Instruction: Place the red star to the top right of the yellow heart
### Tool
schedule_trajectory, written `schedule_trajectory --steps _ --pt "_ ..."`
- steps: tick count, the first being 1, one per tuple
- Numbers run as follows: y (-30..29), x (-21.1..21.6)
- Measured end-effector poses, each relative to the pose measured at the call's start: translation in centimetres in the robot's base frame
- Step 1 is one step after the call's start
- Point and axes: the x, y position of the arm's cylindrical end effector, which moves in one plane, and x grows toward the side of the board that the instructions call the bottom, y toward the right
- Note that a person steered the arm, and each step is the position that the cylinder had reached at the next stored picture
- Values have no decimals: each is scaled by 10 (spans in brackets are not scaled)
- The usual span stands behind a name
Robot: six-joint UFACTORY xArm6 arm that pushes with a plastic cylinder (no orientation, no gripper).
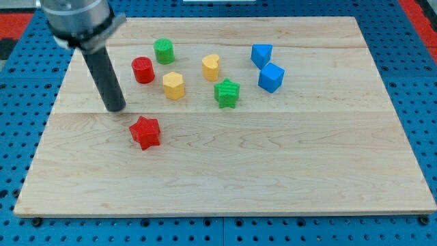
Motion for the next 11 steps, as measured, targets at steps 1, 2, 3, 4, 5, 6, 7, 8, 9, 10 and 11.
schedule_trajectory --steps 1,2,3,4,5,6,7,8,9,10,11 --pt "-9 63" --pt "59 78" --pt "66 26" --pt "45 21" --pt "38 42" --pt "-14 20" --pt "-24 9" --pt "17 21" --pt "42 22" --pt "58 -10" --pt "35 -34"
